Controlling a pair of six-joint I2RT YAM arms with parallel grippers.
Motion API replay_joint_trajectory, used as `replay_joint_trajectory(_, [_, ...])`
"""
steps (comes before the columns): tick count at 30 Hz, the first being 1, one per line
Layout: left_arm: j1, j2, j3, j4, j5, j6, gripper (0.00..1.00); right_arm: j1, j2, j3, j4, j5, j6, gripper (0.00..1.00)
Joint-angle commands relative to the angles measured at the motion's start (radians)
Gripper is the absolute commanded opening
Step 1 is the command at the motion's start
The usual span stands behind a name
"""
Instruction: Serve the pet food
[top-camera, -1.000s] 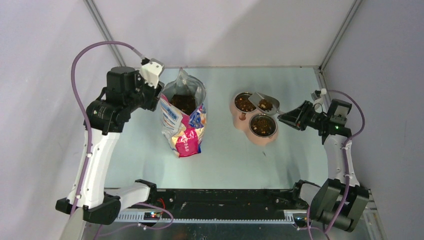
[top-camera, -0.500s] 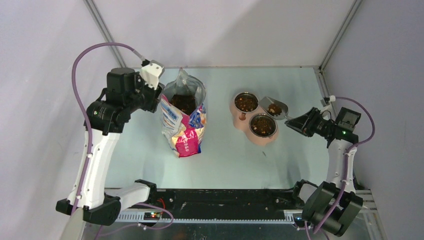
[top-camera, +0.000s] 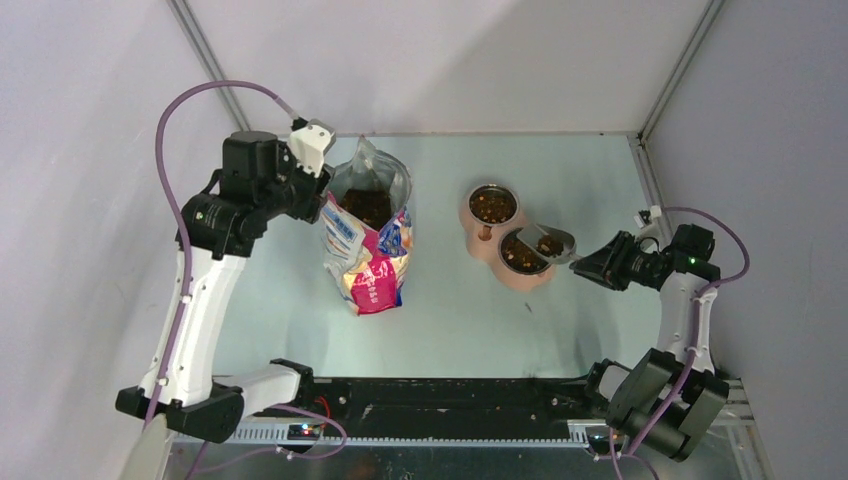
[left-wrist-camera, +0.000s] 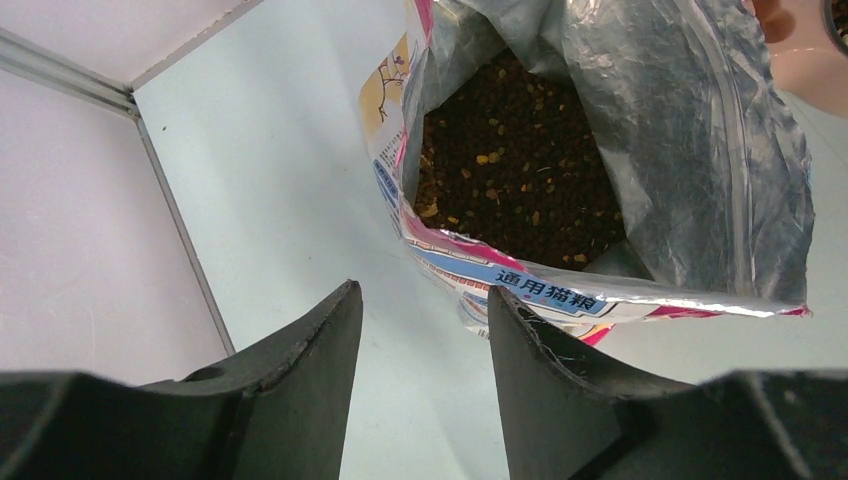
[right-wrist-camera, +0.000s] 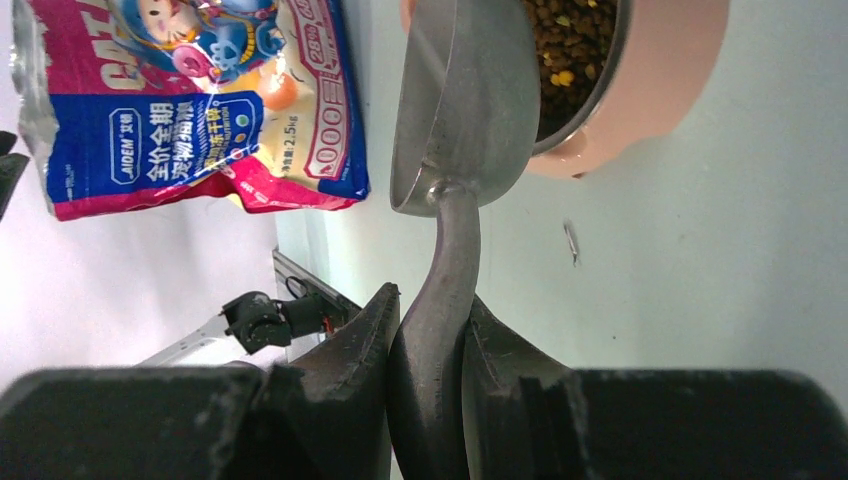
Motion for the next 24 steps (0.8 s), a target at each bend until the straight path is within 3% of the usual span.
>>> replay_joint_trajectory(1, [0.008, 0.007, 0.045, 0.005, 0.025, -0.012, 0.56, -0.004, 0.004, 0.064, -0.090, 0.044, -0.097, 0.00])
replay_joint_trajectory(16, [0.008, 0.022, 0.041, -0.003, 0.044, -0.008, 0.56, 0.086, 0.128, 0.188, -0.196, 0.225, -0.090, 0.00])
replay_joint_trajectory(24, [0.008, 0.023, 0.034, -0.007, 0.053, -0.007, 0.56, 0.226, 0.145, 0.283, -0.210, 0.401, -0.087, 0.00])
